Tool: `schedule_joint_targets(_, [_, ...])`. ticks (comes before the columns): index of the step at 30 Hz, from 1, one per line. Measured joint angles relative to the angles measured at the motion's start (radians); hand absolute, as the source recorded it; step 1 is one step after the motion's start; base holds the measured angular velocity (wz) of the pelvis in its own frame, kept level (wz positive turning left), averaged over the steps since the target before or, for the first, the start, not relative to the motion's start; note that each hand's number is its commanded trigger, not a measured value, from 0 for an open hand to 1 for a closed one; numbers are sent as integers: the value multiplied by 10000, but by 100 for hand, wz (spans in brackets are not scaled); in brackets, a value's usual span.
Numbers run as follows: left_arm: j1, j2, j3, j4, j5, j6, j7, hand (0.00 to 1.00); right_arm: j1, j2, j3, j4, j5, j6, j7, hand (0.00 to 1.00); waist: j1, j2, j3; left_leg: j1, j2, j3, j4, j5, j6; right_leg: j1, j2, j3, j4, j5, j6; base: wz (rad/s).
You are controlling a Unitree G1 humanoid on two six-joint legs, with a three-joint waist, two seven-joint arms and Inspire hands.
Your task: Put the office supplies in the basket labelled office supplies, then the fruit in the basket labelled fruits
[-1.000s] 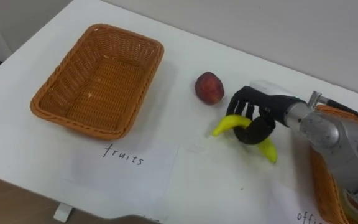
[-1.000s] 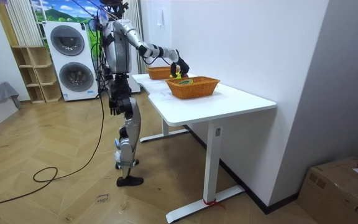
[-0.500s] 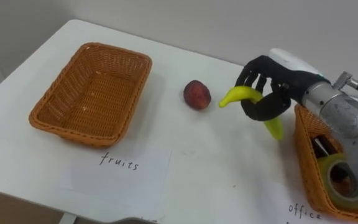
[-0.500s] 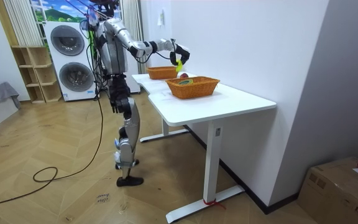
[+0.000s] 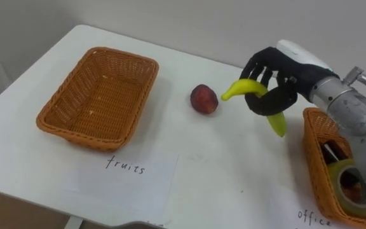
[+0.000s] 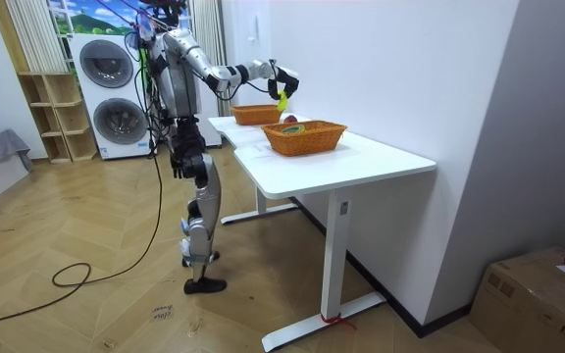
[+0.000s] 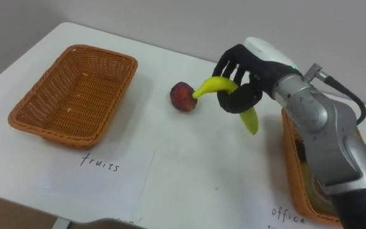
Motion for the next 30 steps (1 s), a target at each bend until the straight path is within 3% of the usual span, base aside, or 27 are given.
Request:
schedule_joint_targets(9, [-56,-39,75,2,463,3,33,0,-525,243,3,-8,410,99,-900,100,200,-56,-33,78,15,2,-11,-1,0,68,0,-34,4,-7,11,0])
schedule_joint_targets(16, [-168,-76,54,-5,725,-2,30,0,-744,480,73,-333,883,89,-1049,100,432,2,7,67,-5,15,-7,-6,4,74,-28,-95,8,-7,11,0])
schedule_joint_targets(21, [-223,-77,45,83,741,-1,-16,0,-989,512,132,-333,1179,75,-1162,100,465,-6,2,-75,-69,-211,54,4,20,61,-85,-357,-6,-17,27,13])
schedule_joint_targets(24, [-226,-81,50,156,740,-3,-34,0,-1091,760,135,-332,1121,71,-1341,100,623,-20,-3,-84,-87,-257,45,9,28,69,-96,-372,-7,-25,40,6])
schedule_joint_targets(30, [-258,-75,42,183,699,-10,26,0,-1278,899,970,-226,1179,67,-1588,100,855,-181,29,-95,-133,-403,18,20,48,76,-117,-393,-5,-42,69,5])
